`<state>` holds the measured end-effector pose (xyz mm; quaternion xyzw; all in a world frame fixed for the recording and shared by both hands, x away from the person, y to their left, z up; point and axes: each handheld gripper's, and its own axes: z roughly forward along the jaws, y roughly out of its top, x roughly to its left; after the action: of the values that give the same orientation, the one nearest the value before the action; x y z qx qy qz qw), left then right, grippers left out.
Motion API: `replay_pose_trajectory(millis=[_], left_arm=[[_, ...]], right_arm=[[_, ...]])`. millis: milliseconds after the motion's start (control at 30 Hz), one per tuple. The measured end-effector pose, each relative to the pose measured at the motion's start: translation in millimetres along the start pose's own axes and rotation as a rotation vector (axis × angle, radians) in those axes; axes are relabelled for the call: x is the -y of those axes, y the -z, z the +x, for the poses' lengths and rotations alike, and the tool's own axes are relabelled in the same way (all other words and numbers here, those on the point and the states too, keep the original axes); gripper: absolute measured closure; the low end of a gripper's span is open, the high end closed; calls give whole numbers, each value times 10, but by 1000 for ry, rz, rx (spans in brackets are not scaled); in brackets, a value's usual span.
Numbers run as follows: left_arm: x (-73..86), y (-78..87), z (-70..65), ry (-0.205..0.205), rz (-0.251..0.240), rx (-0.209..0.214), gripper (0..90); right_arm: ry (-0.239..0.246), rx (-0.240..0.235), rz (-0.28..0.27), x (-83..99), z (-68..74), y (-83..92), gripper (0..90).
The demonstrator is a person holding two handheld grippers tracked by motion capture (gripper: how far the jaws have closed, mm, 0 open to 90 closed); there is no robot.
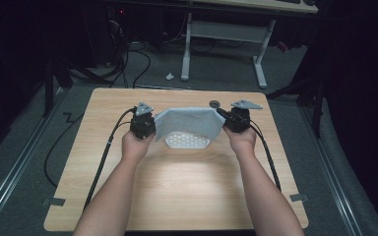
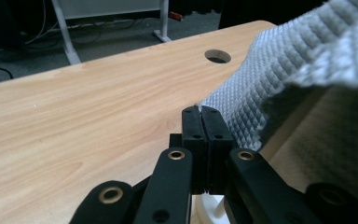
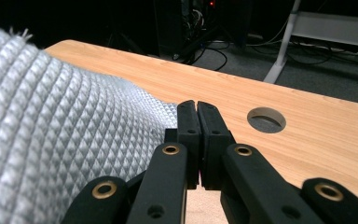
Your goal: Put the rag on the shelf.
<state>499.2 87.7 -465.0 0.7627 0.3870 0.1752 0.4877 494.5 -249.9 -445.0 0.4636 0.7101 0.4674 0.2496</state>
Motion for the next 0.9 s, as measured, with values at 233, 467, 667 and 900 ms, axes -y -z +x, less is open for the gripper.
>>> replay_pose_trajectory(millis=[233, 467, 667, 900], left_arm=[[84, 0, 8, 11, 5, 8, 891], [133, 6, 3, 15, 6, 12, 889], [185, 27, 3, 25, 5, 21, 880], [178, 45, -6, 16, 9, 7, 778]], right_arm=[[2, -5, 3, 31, 27, -6, 897], [-6, -5, 9, 99, 22, -20, 896], [-16, -2, 19, 160, -25, -33, 892], [-20, 11, 18, 155, -36, -37, 860]])
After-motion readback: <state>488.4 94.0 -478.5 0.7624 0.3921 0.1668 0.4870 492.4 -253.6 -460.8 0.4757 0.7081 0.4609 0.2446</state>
